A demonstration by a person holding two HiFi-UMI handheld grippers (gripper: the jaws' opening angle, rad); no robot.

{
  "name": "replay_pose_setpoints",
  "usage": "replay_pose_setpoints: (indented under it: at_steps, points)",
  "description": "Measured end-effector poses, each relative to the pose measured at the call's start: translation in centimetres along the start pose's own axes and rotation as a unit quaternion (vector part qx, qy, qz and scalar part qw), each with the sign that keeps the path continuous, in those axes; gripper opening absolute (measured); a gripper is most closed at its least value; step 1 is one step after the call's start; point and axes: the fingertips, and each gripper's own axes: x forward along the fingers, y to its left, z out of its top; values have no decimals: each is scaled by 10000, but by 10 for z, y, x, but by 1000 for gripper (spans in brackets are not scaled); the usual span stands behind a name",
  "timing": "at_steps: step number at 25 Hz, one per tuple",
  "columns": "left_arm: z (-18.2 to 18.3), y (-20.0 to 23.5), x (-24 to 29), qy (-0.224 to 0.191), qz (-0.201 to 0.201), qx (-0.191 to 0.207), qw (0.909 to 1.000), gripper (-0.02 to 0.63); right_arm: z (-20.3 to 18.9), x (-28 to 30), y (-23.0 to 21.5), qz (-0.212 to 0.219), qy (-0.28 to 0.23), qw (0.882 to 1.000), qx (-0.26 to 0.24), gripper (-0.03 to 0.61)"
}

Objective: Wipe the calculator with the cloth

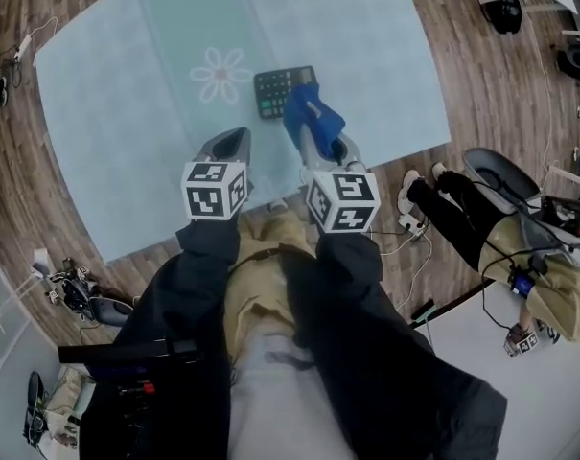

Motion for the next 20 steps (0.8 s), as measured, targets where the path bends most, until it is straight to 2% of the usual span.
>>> replay_pose_setpoints:
  at_steps: [4,12,14,17,20]
  points:
    - [-2,9,18,153,12,-68,9999,0,3,26,-17,-54,53,9998,-182,64]
    - [14,30,14,12,157,-219,9996,0,31,49,-35,-328,-109,9956,-868,64]
    - [15,37,16,10,231,-239,9994,0,36,62,-41,-447,-181,9915,-1209,64]
    - [14,49,19,0,309,-299,9991,0,32,87,-42,-675,-160,9792,-1907,64]
    - [10,54,21,23,333,-345,9988,0,7,113,-37,-724,189,9666,-2450,64]
